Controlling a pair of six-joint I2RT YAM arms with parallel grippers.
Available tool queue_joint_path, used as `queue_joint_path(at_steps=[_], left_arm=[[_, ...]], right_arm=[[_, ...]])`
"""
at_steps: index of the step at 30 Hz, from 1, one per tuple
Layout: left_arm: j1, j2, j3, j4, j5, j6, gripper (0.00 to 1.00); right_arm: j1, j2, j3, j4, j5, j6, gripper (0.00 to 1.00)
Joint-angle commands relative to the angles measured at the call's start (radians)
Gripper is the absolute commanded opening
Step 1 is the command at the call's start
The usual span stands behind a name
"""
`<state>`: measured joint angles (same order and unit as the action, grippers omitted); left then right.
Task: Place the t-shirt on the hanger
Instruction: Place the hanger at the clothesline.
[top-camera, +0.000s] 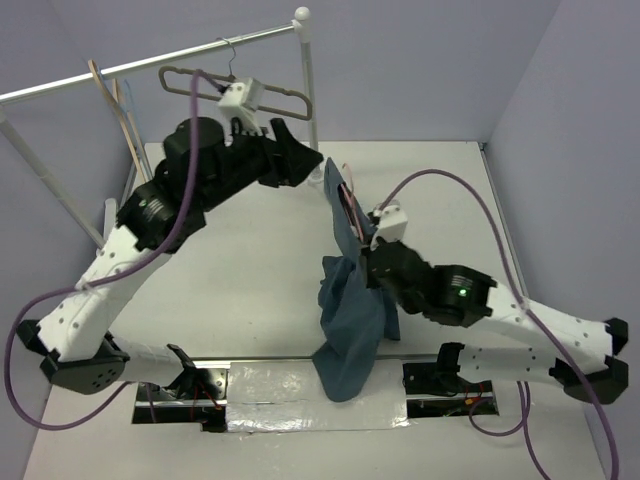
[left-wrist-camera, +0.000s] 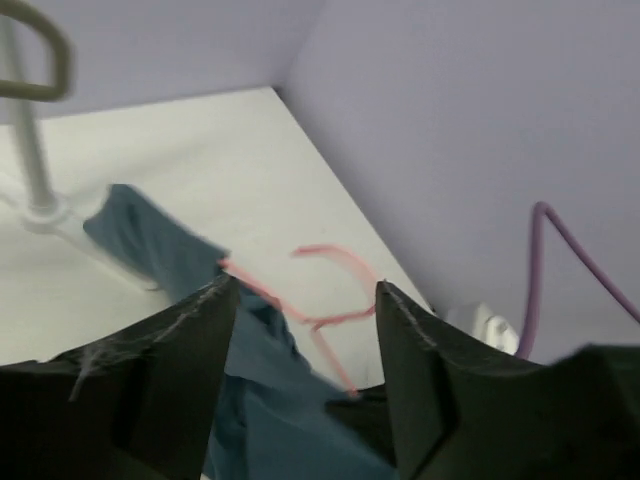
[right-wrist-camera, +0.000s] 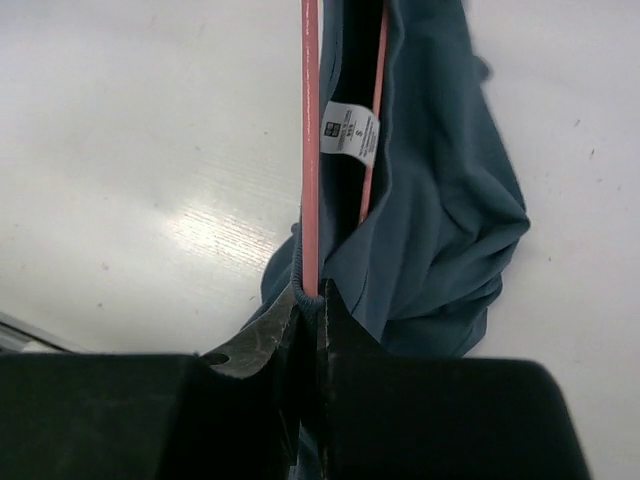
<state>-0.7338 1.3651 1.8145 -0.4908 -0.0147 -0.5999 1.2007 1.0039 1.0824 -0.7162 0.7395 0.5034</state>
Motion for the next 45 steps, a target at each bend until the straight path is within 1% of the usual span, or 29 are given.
queue_joint_path(at_steps=[1,2,3,6,8,9,12,15,16,20,25,26,27,29,30,35,36,39,41,43,44,45], left_arm=[[0.014,-0.113,0.005,-0.042,-0.164,0.103,0.70],[0.016,-0.162,-0.036,-0.037,-0.201,0.115,0.73],[0.017,-0.187,-0.055,-0.025,-0.268,0.124,0.74],[0.017,-0.253,-0.106,-0.023,-0.321,0.166,0.75],[0.017,-0.270,-0.118,-0.051,-0.317,0.193,0.75],[0.019,-0.274,-0.127,-0.066,-0.308,0.202,0.76],[0.017,-0.311,-0.213,-0.084,-0.246,0.236,0.78],[0.017,-0.359,-0.306,-0.065,-0.193,0.265,0.81],[0.019,-0.383,-0.326,-0.054,-0.185,0.272,0.81],[0.017,-0.432,-0.417,-0.037,-0.149,0.284,0.82],[0.019,-0.510,-0.510,-0.017,-0.203,0.318,0.84],[0.017,-0.520,-0.520,-0.011,-0.212,0.322,0.85],[0.019,-0.532,-0.535,-0.009,-0.226,0.327,0.86],[0.019,-0.540,-0.544,-0.011,-0.229,0.331,0.87],[0.017,-0.546,-0.547,-0.014,-0.223,0.331,0.87],[0.017,-0.577,-0.576,-0.019,-0.205,0.336,0.87],[0.017,-0.586,-0.590,-0.011,-0.200,0.341,0.87],[0.017,-0.590,-0.609,-0.006,-0.182,0.345,0.87],[0.017,-0.589,-0.613,-0.006,-0.174,0.347,0.87],[0.017,-0.592,-0.616,0.000,-0.169,0.348,0.88],[0.017,-0.592,-0.618,0.004,-0.166,0.351,0.88],[0.017,-0.589,-0.620,0.008,-0.165,0.351,0.88]], right_arm=[[-0.110,-0.128,-0.003,0.112,-0.211,-0.152,0.00],[-0.140,-0.143,0.007,0.115,-0.256,-0.182,0.00],[-0.211,-0.165,0.016,0.116,-0.357,-0.201,0.00],[-0.335,-0.137,0.082,0.101,-0.481,-0.296,0.00],[-0.407,-0.097,0.146,0.100,-0.552,-0.351,0.00],[-0.468,-0.038,0.180,0.092,-0.609,-0.394,0.00],[-0.544,0.091,0.335,0.037,-0.638,-0.443,0.00],[-0.567,0.188,0.462,0.012,-0.640,-0.474,0.00],[-0.582,0.211,0.522,0.000,-0.658,-0.486,0.00],[-0.625,0.355,0.672,-0.060,-0.719,-0.488,0.00],[-0.632,0.441,0.810,-0.115,-0.735,-0.488,0.00],[-0.636,0.453,0.829,-0.120,-0.735,-0.488,0.00],[-0.641,0.469,0.882,-0.138,-0.735,-0.491,0.00],[-0.651,0.531,0.948,-0.163,-0.772,-0.502,0.00],[-0.652,0.551,1.003,-0.176,-0.779,-0.534,0.00],[-0.665,0.668,1.119,-0.184,-0.782,-0.604,0.00],[-0.679,0.686,1.160,-0.192,-0.807,-0.608,0.00],[-0.694,0.748,1.209,-0.213,-0.865,-0.608,0.00],[-0.693,0.743,1.194,-0.210,-0.899,-0.605,0.00],[-0.687,0.685,1.095,-0.161,-0.946,-0.589,0.00],[-0.682,0.656,0.996,-0.097,-0.960,-0.589,0.00],[-0.670,0.601,0.952,-0.066,-0.969,-0.592,0.00]])
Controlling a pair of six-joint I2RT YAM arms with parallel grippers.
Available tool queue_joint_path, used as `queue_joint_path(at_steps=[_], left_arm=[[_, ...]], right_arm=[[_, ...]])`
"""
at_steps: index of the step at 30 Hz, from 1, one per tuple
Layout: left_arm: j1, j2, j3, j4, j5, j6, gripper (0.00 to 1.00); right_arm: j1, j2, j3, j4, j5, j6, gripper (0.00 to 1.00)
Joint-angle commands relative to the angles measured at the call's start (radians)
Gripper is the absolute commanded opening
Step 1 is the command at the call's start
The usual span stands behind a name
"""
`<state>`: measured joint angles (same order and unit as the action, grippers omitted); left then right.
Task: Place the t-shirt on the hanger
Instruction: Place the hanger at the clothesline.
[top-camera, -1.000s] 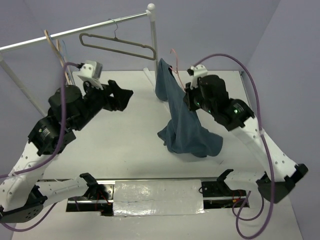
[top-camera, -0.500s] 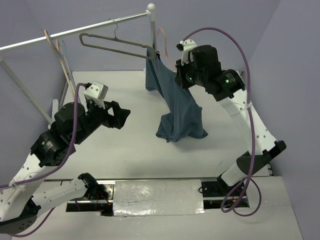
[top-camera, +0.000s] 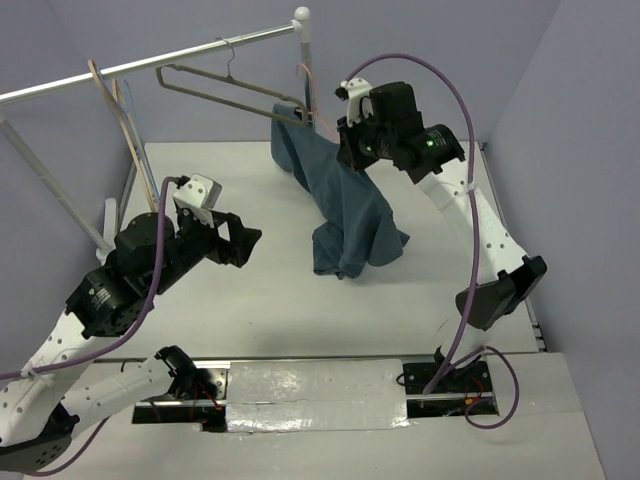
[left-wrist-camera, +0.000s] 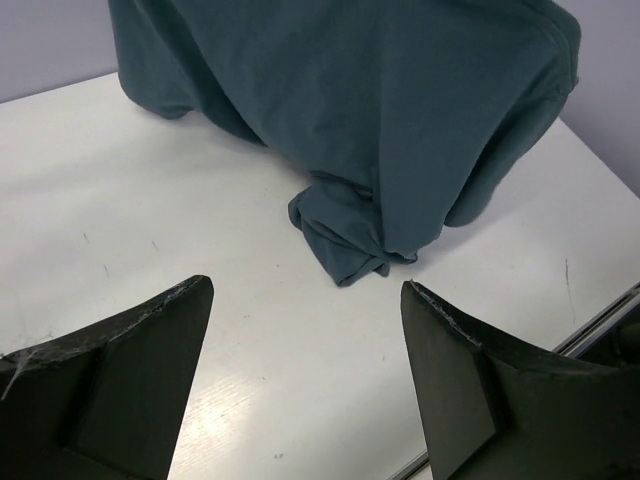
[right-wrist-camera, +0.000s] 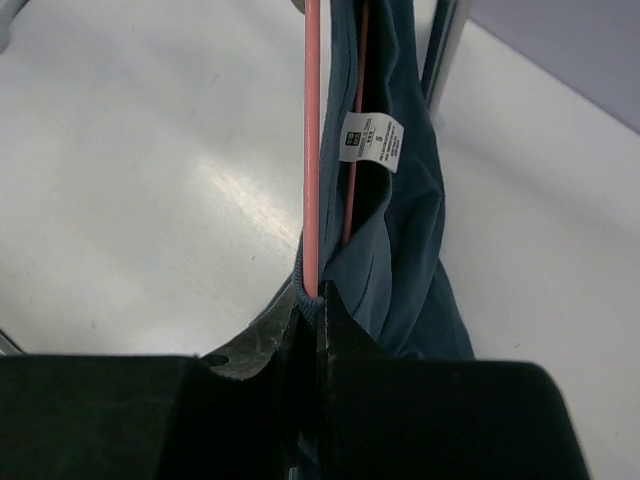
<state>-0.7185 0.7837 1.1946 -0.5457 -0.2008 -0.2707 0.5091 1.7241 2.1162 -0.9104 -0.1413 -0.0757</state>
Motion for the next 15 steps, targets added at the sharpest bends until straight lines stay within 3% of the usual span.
queue_joint_path(at_steps=[1,4,15], left_arm=[[0.002,-0.005,0.000,0.061,0.017,0.025,0.88],[0.005,0.015,0.002,0.041,0.008,0.034,0.88],[0.004,-0.006,-0.010,0.047,0.021,0.031,0.89]], right_arm=[[0.026,-0.136,-0.114,0.154,-0.089,-0.013,0.00],[0.026,-0.147,-0.127,0.170,-0.103,-0.018,0.00],[0.025,0.110,0.244,0.159,0.063,0.017,0.00]])
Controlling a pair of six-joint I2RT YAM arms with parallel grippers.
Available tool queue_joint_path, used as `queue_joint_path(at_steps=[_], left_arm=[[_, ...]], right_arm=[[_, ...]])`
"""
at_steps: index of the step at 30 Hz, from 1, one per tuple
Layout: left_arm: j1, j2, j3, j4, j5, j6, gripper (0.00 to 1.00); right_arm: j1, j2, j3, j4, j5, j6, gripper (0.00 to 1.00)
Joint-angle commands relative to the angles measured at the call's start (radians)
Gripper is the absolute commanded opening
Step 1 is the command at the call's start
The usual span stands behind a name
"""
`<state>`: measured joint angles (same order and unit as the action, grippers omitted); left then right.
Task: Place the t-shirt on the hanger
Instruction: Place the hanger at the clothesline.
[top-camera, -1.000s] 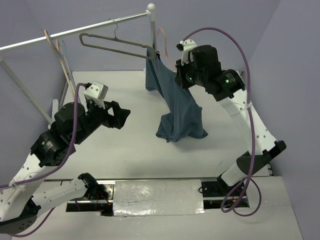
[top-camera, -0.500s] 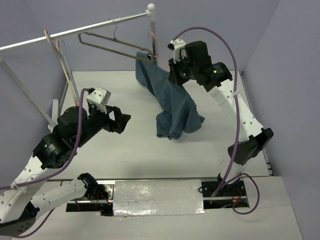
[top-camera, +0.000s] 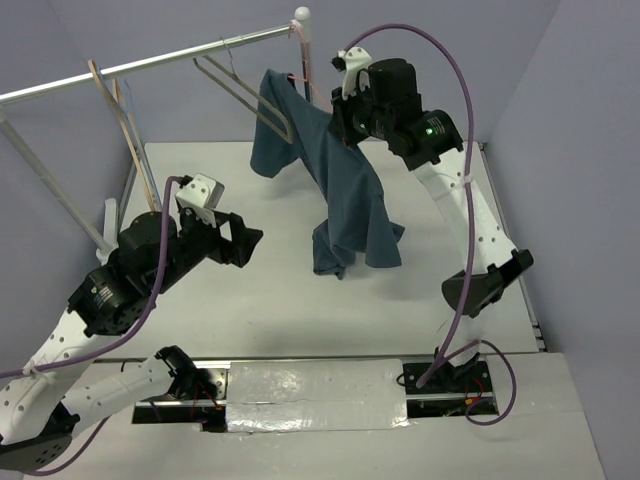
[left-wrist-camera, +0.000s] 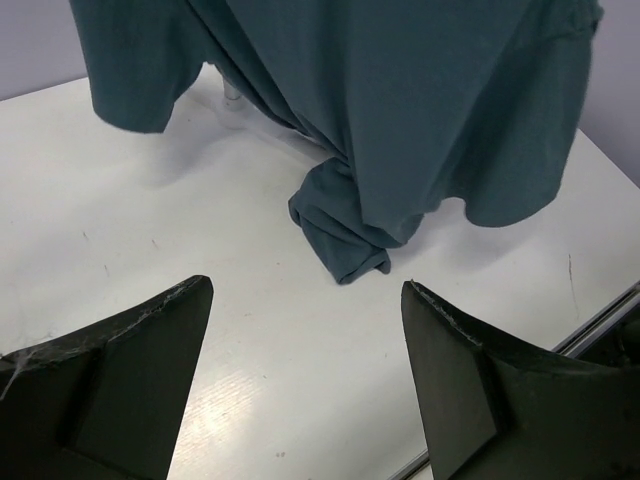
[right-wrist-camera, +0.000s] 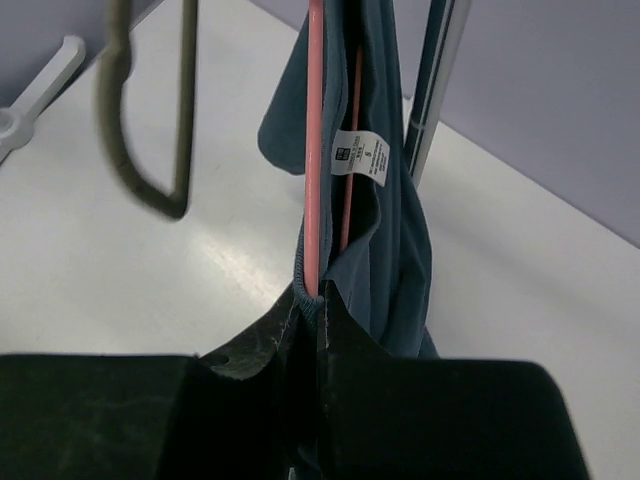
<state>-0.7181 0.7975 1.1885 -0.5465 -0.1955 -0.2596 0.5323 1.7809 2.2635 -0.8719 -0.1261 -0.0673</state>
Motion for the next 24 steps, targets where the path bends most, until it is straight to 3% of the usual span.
queue_joint_path(at_steps=[1,5,11,24], left_arm=[[0.003,-0.024,-0.007,0.048,0.016,0.020,0.89],[0.005,-0.035,-0.010,0.049,0.022,0.022,0.89],[0.003,-0.044,-0.026,0.066,0.057,0.011,0.89],[0.012,-0.032,-0.050,0.088,0.090,0.006,0.89]], right_arm=[[0.001,0.070,0.123,0.122,0.058,0.012,0.00],[0.000,0.144,0.205,0.183,0.085,0.021,0.00],[0.000,0.132,0.108,0.379,0.089,0.043,0.00],[0.001,0.213,0.014,0.511,0.046,0.061,0.00]])
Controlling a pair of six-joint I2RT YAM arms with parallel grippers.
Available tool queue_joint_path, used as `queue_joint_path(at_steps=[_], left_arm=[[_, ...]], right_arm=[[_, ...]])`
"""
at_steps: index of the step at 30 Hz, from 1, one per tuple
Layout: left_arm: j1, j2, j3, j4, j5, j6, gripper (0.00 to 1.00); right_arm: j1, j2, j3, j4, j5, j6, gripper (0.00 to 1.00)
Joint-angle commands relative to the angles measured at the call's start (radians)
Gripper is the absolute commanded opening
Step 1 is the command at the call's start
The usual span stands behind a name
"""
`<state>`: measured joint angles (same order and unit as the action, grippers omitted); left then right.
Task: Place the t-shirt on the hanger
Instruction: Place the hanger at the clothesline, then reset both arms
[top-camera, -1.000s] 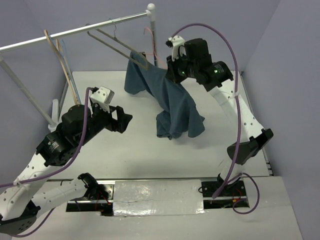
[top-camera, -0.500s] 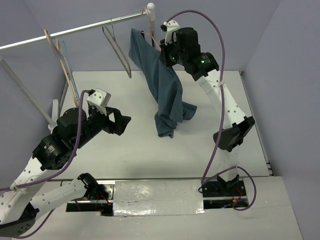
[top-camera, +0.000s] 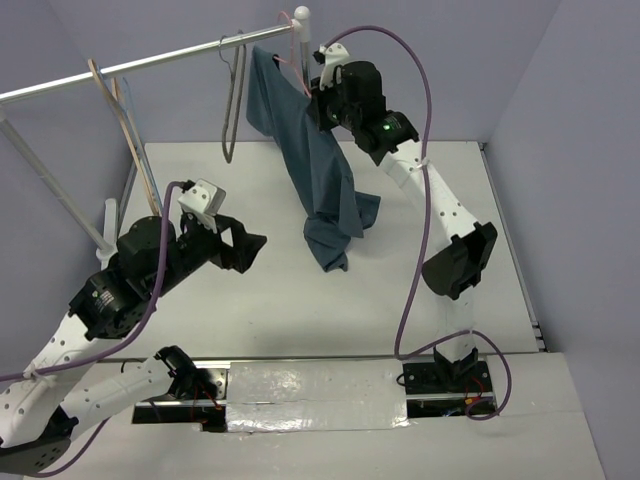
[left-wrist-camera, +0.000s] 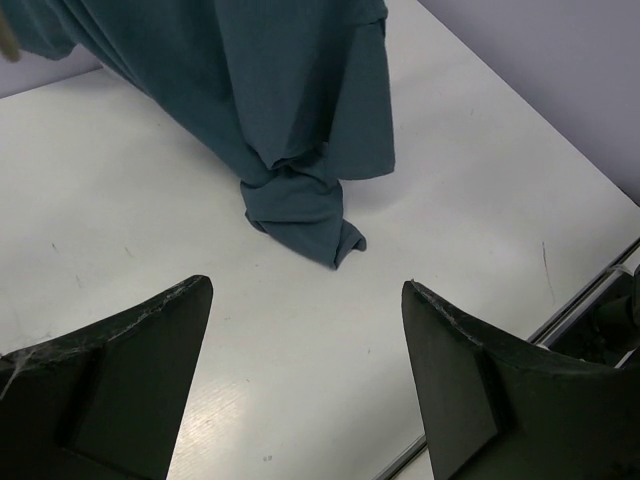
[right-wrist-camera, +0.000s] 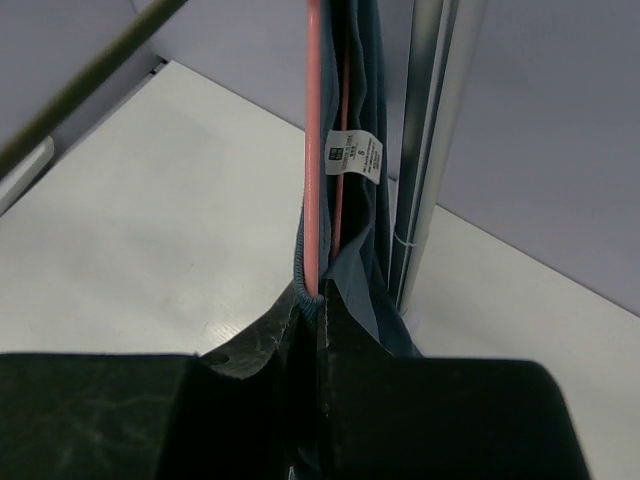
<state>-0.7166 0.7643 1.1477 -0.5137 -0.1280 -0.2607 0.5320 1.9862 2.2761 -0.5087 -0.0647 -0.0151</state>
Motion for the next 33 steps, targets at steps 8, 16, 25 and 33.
queue_joint_path(at_steps=[8,16,25,33], left_arm=[[0.039,0.027,-0.013,0.063,0.062,0.008,0.89],[0.042,0.038,0.020,0.050,0.059,-0.008,0.99],[0.045,-0.026,-0.066,0.246,0.085,-0.159,0.99],[0.045,0.052,-0.261,0.463,0.039,-0.170,0.99]], right_arm=[[0.002,-0.046,-0.064,0.139,0.061,-0.008,0.39],[0.000,-0.223,-0.165,0.047,0.172,0.012,0.94],[0.062,-0.611,-0.591,-0.035,0.279,0.222,1.00],[0.106,-1.033,-1.097,0.039,0.352,0.357,1.00]])
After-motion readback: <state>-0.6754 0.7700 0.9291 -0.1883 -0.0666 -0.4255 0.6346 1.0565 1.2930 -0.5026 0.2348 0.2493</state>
